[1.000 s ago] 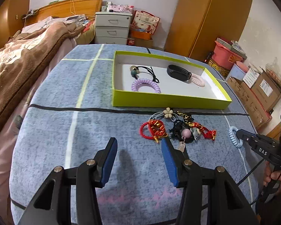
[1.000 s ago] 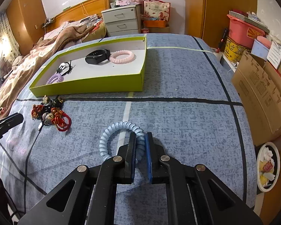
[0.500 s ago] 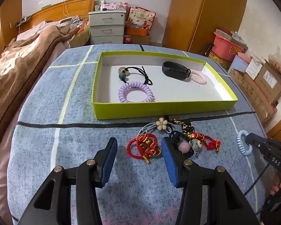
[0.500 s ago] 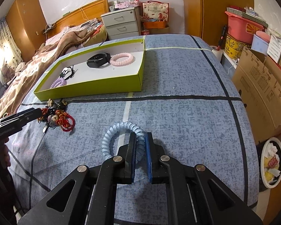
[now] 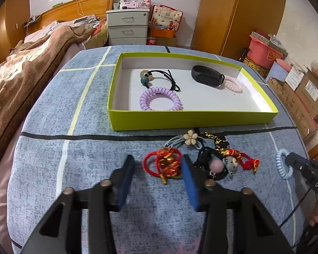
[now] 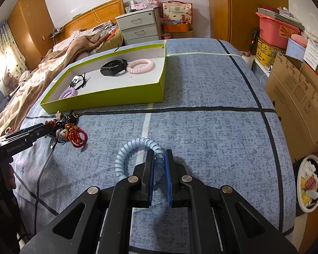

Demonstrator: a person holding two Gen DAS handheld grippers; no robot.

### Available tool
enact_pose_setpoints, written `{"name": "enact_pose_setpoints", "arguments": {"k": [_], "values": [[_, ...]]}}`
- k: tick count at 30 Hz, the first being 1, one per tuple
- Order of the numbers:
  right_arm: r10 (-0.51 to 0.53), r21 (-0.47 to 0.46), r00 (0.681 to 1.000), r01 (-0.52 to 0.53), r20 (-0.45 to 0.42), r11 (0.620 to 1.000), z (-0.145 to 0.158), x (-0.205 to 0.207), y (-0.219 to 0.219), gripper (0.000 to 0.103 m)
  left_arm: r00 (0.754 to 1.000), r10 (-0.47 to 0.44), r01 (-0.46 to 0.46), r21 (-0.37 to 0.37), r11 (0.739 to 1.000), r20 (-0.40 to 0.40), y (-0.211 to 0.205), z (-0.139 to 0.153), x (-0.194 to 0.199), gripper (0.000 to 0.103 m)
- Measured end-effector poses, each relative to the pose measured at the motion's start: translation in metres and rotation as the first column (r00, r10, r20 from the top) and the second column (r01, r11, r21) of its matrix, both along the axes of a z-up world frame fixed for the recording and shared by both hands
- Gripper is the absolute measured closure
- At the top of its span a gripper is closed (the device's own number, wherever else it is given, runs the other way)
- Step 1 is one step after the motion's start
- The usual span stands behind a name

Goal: Organize jewelry
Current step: 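Lower the left gripper onto the red knot charm and grasp it, then carry the light-blue hair tie with right while left carries red charm into box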

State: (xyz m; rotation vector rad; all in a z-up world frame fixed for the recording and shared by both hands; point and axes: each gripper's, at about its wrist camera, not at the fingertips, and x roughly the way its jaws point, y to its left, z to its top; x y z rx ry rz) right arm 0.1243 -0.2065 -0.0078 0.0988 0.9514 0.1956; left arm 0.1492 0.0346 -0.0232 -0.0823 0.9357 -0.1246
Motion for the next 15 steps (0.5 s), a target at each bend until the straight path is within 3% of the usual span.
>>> {"name": "enact_pose_setpoints", "arguments": {"k": [9,15], "values": [[-0.007,0.007,1.000,0.007,0.002,1.000,0.0001,-0.0003,-0.0026,0.093,1.000,-0.014,0.014,-0.010,1.000,0.008,-0.0023,0.0020,-0.0016,0.085],[-0.007,0.008,1.000,0.007,0.003,1.000,0.0002,-0.0003,-0.0027,0.093,1.000,-0.004,0.004,-0.015,1.000,0.017,0.0004,0.0052,-0.0051,0.087]]}}
